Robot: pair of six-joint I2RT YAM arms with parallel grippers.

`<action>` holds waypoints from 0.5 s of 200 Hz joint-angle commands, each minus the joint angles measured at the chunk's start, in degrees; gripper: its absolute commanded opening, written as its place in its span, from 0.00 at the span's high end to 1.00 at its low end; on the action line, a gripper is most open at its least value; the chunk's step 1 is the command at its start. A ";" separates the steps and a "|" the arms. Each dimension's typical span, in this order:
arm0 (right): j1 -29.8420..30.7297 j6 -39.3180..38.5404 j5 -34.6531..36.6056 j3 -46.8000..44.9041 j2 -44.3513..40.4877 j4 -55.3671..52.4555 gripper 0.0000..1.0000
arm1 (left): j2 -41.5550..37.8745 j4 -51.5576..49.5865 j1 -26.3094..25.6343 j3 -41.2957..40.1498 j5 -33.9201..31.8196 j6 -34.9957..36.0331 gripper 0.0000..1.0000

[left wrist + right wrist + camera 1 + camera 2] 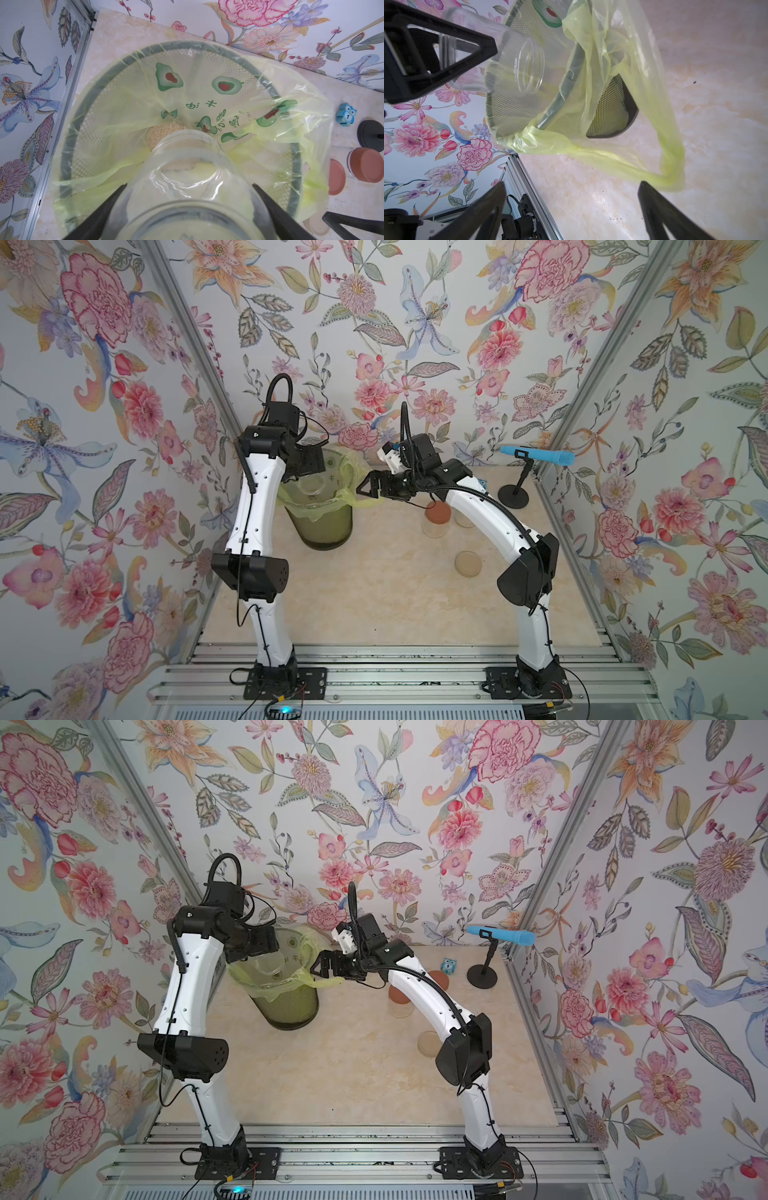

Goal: Empty moldy rice from jars
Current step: Pour the moldy rice from the jar into the trash bin.

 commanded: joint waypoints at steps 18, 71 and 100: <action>-0.46 2.86 -2.09 5.25 1.99 -0.23 0.00 | -9.11 14.05 3.98 -7.41 6.70 -2.34 1.00; -1.12 8.45 -5.00 10.53 3.16 -0.26 0.00 | -26.44 41.58 7.64 -37.29 16.42 -8.12 1.00; -1.06 13.87 -6.58 13.03 3.59 -0.23 0.00 | -32.94 56.00 7.88 -50.55 19.69 -11.88 1.00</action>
